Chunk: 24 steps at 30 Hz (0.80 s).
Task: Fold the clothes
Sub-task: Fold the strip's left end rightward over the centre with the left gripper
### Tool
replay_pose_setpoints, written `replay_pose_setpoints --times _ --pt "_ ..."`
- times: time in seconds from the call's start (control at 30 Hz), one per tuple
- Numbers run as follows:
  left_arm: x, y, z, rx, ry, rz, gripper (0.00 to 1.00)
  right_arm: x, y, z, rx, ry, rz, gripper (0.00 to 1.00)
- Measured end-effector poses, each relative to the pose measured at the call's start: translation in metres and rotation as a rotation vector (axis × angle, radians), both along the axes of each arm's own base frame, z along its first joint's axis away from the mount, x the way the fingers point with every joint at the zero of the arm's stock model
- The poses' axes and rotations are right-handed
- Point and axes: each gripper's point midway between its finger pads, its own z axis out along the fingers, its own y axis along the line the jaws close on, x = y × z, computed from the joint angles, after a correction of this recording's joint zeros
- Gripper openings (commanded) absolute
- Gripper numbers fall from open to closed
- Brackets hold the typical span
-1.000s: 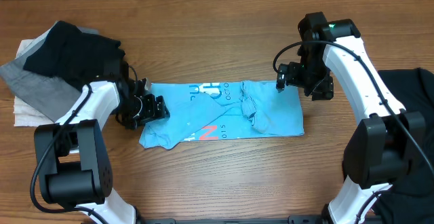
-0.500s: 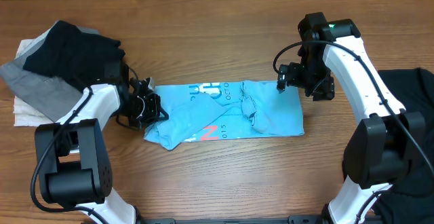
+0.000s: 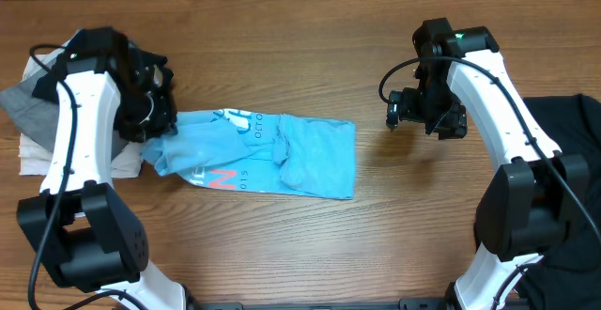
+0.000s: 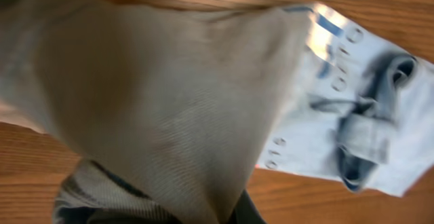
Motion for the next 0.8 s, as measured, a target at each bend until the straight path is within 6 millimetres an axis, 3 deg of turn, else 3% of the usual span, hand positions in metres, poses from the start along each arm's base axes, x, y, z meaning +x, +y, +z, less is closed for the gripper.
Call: replay_pose_setpoints --times 0.13,0.3,0.43,0.63,0.8 --pt "-0.003 -0.047 0.004 -0.008 0.016 -0.116 0.04 -0.001 -0.001 0.000 -0.003 0.002 0.004 1.00" --pt "-0.016 -0.137 0.004 -0.006 0.011 -0.307 0.06 -0.001 -0.001 0.000 -0.003 0.004 0.007 1.00" --pt "-0.017 -0.187 0.003 0.001 -0.055 -0.390 0.08 -0.002 -0.001 0.000 -0.003 0.007 0.011 1.00" --pt "-0.022 -0.235 0.003 0.008 -0.133 -0.454 0.09 -0.004 -0.001 0.000 -0.005 0.016 0.011 1.00" --pt "-0.021 -0.245 0.004 0.007 -0.152 -0.430 0.09 -0.005 -0.001 0.001 -0.005 0.022 0.011 1.00"
